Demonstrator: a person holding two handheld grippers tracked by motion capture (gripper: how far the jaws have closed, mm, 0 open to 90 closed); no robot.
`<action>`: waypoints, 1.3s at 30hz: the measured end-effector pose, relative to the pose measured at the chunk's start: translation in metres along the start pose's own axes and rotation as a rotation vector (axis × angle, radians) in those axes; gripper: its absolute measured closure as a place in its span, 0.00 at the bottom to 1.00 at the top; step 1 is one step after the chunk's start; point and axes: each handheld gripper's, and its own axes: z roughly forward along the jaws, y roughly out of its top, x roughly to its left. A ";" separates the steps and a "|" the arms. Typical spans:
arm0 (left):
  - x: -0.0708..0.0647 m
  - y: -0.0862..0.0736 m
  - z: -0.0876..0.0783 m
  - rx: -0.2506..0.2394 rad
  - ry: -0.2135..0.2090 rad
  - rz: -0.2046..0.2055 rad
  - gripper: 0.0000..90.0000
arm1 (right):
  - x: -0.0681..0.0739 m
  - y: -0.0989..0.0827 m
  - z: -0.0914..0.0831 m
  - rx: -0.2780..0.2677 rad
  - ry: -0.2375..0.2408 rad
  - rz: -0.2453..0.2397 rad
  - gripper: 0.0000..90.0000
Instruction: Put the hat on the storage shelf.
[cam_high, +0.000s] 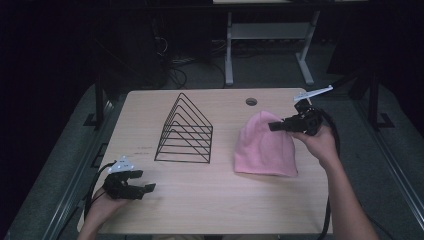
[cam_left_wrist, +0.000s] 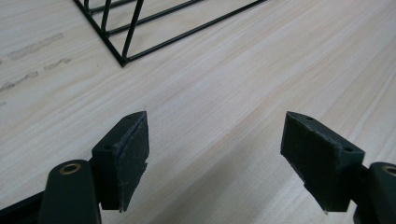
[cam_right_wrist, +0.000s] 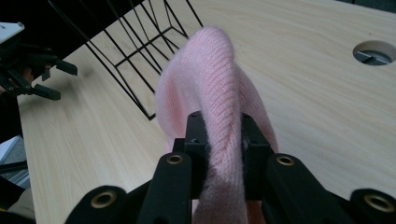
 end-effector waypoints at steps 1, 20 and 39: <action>0.000 0.001 -0.001 -0.003 -0.002 0.001 0.26 | 0.000 0.000 0.000 0.000 0.000 0.000 0.86; -0.003 0.026 -0.015 -0.020 -0.054 0.056 0.27 | 0.022 0.027 -0.015 -0.019 0.013 -0.081 0.87; -0.004 0.060 -0.036 -0.031 -0.119 0.116 0.27 | 0.042 0.053 -0.025 -0.068 0.045 -0.140 0.87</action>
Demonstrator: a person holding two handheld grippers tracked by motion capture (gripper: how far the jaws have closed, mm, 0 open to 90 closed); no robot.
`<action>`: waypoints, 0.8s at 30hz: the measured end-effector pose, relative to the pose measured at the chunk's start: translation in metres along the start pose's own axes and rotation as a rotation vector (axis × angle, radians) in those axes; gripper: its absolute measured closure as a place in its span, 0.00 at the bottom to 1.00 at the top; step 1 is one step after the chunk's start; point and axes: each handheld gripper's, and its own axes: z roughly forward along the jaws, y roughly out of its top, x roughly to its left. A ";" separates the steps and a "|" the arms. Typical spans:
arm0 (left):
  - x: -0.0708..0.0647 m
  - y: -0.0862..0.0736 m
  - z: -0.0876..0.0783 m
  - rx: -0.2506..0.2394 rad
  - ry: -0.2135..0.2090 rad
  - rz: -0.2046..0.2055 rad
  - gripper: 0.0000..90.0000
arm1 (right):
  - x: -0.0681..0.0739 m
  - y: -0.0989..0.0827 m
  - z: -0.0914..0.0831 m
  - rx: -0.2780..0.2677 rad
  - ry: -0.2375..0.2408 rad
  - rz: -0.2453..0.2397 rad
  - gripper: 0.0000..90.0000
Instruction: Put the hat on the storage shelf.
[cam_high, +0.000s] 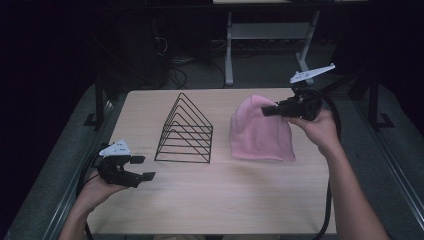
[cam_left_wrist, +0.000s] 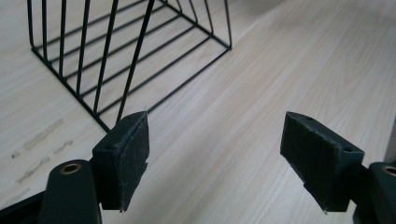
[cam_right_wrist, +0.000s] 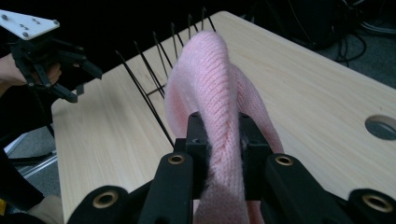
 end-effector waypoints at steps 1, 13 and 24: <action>0.000 0.003 -0.002 -0.003 -0.004 0.010 0.27 | 0.001 0.002 -0.001 -0.003 0.005 -0.003 0.87; -0.001 0.029 -0.016 -0.013 -0.044 0.047 0.27 | 0.021 0.033 -0.007 -0.022 0.031 -0.058 0.87; -0.001 0.056 -0.024 -0.012 -0.065 0.089 0.27 | 0.034 0.053 -0.005 -0.018 0.049 -0.094 0.87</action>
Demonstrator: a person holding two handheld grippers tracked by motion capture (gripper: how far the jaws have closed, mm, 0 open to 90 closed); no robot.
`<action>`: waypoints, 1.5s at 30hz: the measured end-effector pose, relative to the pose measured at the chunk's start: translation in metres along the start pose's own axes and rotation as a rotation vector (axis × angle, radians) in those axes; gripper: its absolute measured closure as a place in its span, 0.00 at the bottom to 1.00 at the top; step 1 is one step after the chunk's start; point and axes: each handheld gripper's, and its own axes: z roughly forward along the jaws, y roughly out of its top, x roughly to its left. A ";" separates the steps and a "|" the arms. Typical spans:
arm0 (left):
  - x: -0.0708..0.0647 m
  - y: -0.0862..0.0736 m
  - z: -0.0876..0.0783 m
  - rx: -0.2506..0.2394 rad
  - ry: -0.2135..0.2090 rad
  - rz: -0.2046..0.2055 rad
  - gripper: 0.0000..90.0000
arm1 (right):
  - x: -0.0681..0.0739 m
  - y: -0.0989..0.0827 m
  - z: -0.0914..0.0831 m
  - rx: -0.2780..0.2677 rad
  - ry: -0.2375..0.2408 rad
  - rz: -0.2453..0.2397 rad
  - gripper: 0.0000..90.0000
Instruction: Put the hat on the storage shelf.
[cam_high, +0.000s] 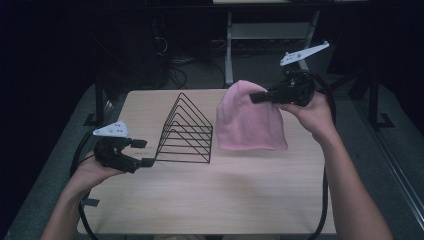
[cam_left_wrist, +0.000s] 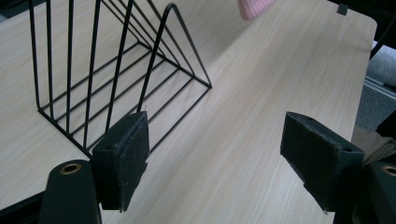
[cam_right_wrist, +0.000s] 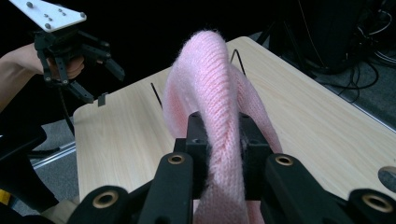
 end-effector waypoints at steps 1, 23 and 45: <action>0.001 0.002 0.000 -0.002 -0.004 0.002 0.27 | 0.001 0.002 0.000 0.001 -0.001 -0.002 0.87; 0.003 0.034 0.002 0.002 -0.044 0.029 0.26 | 0.023 0.039 0.017 0.008 0.048 -0.073 0.87; 0.004 0.068 0.008 -0.015 -0.110 0.056 0.26 | 0.046 0.072 0.047 0.002 0.128 -0.154 0.87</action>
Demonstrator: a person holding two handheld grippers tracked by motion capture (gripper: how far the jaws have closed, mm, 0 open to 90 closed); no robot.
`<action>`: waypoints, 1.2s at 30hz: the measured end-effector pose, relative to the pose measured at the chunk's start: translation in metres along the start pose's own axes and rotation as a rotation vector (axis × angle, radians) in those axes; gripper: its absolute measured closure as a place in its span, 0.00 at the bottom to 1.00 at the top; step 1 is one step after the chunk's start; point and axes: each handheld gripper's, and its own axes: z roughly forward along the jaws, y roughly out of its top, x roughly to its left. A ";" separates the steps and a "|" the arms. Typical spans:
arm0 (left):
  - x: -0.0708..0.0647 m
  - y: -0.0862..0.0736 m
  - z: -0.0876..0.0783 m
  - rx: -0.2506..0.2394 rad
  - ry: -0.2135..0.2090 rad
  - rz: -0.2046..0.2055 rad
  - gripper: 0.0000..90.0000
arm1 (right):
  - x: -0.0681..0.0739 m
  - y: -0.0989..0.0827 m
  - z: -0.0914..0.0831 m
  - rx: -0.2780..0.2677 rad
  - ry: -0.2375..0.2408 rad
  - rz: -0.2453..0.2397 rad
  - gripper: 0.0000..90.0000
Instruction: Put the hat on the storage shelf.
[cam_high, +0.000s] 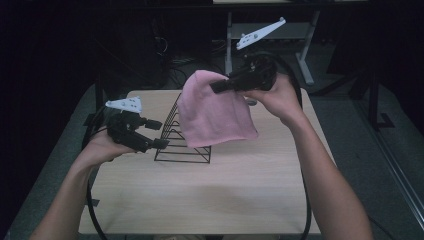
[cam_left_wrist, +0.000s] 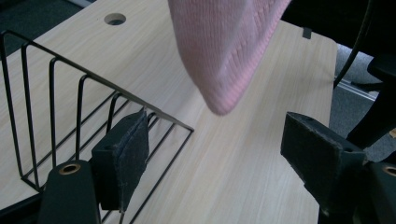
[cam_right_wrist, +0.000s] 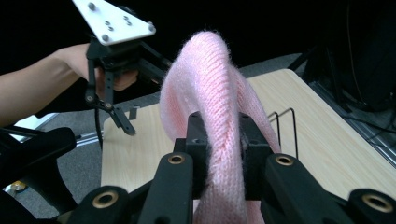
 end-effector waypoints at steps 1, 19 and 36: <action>0.001 0.001 0.000 -0.003 -0.003 0.000 0.26 | 0.001 0.002 0.002 -0.003 0.005 -0.002 0.87; 0.017 0.002 -0.002 -0.038 -0.073 -0.053 0.67 | 0.011 0.030 0.029 -0.012 0.064 -0.047 0.87; 0.038 0.018 -0.023 -0.046 0.065 -0.048 0.93 | 0.001 0.043 0.037 -0.085 -0.001 -0.047 0.87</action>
